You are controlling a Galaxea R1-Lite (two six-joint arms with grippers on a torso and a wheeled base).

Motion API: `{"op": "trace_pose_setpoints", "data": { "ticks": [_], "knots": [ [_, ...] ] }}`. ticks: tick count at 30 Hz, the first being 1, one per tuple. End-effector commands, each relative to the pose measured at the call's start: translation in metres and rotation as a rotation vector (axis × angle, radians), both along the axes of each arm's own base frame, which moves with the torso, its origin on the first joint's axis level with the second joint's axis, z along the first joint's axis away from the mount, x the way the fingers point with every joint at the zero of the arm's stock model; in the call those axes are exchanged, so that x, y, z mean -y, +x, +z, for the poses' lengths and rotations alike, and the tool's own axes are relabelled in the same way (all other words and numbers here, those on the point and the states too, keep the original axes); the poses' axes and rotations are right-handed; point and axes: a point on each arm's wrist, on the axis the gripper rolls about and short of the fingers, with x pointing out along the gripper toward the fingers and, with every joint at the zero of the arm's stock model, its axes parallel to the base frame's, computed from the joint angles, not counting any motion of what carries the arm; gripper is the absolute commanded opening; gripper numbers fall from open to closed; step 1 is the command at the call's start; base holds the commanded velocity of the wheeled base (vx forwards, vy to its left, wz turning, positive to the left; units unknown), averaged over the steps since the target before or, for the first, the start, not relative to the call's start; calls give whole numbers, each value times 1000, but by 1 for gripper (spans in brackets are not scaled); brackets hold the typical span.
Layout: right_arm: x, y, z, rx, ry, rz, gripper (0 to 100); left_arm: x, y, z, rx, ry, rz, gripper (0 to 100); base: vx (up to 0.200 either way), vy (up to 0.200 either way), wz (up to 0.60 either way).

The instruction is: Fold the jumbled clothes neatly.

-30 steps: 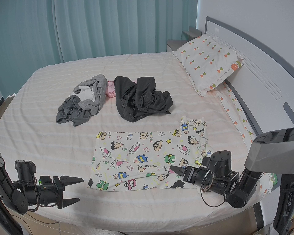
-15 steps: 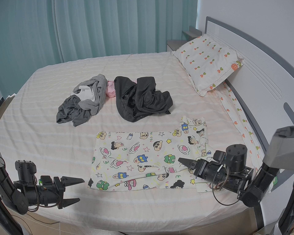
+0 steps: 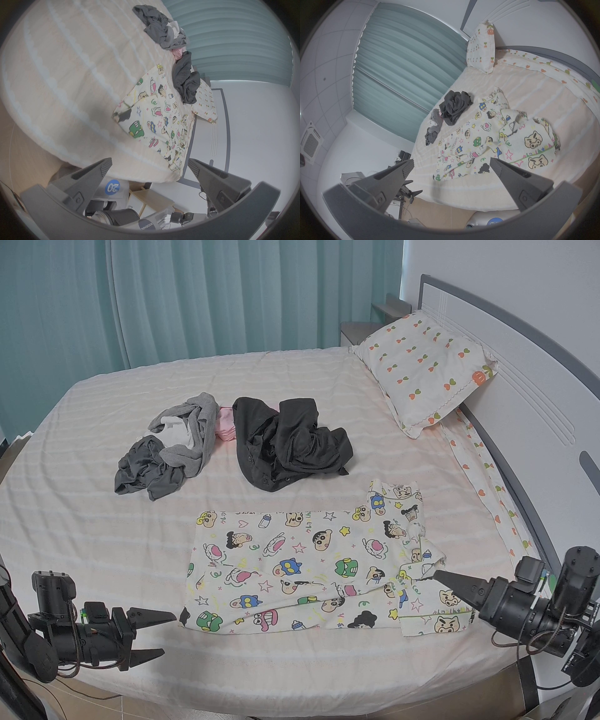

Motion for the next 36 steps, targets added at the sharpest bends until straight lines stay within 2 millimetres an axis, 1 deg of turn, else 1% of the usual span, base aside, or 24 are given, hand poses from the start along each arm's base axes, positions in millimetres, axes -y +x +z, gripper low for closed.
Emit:
{"op": "trace_pose_setpoints", "data": {
  "ticks": [1, 2, 3, 4, 6, 7, 10, 12, 14, 15, 17, 18, 19, 20, 21, 24, 28, 29, 30, 31, 32, 36],
  "knots": [
    [17, -23, 16, 75, 50, 13, 100, 1, -7, 5, 32, 29, 9, 100, 0, 0, 0],
    [17, -23, 16, 75, 50, 13, 100, 1, -7, 5, 32, 29, 9, 100, 0, 0, 0],
    [20, -30, 16, 50, 40, 32, 100, 1, -9, 13, 80, 57, 31, 100, 0, 0, 0],
    [20, -34, 15, 33, 32, 50, 100, 2, -8, 16, 103, 71, 34, 100, 0, 0, 0],
    [21, -38, 15, 20, 27, 67, 100, 3, -8, 18, 115, 82, 34, 100, 0, 0, 0],
    [21, -48, 13, -18, 7, 125, 100, 7, 1, 24, 171, 134, 52, 100, 0, 0, 0],
    [26, -63, 12, -30, -30, 213, 100, 14, 28, 36, 271, 249, 128, 100, 0, 0, 0],
    [29, -71, 11, -39, -50, 273, 100, 21, 48, 36, 295, 302, 133, 100, 0, 0, 0],
    [31, -75, 8, -46, -75, 320, 100, 29, 61, 26, 277, 360, 76, 100, 0, 0, 0],
    [31, -76, 6, -53, -94, 336, 100, 32, 65, 17, 256, 401, 27, 100, 0, 0, 0],
    [30, -77, 3, -73, -120, 350, 100, 36, 70, 1, 224, 476, -55, 100, 0, 0, 0],
    [30, -77, 3, -73, -120, 350, 100, 36, 70, 1, 224, 476, -55, 100, 0, 0, 0],
    [28, -75, -1, -110, -137, 357, 100, 41, 75, -12, 207, 536, -112, 100, 0, 0, 0],
    [27, -74, -3, -125, -145, 362, 100, 43, 75, -16, 200, 544, -127, 100, 0, 0, 0],
    [27, -74, -4, -126, -147, 364, 100, 43, 75, -16, 199, 546, -128, 100, 0, 0, 0],
    [22, -70, -9, -167, -180, 367, 100, 52, 78, -29, 178, 563, -180, 100, 0, 0, 0],
    [19, -70, -12, -186, -194, 377, 100, 60, 83, -33, 197, 590, -218, 100, 0, 0, 0],
    [18, -71, -12, -187, -196, 388, 100, 67, 86, -38, 193, 616, -225, 100, 0, 0, 0],
    [18, -72, -12, -182, -195, 397, 100, 71, 89, -43, 185, 642, -219, 100, 0, 0, 0],
    [18, -72, -12, -180, -194, 397, 100, 71, 89, -43, 185, 645, -217, 100, 0, 0, 0],
    [17, -73, -11, -173, -195, 401, 100, 73, 96, -48, 184, 692, -183, 100, 0, 0, 0],
    [17, -75, -9, -151, -196, 397, 100, 74, 100, -46, 198, 708, -164, 100, 0, 0, 0]
  ]
}}
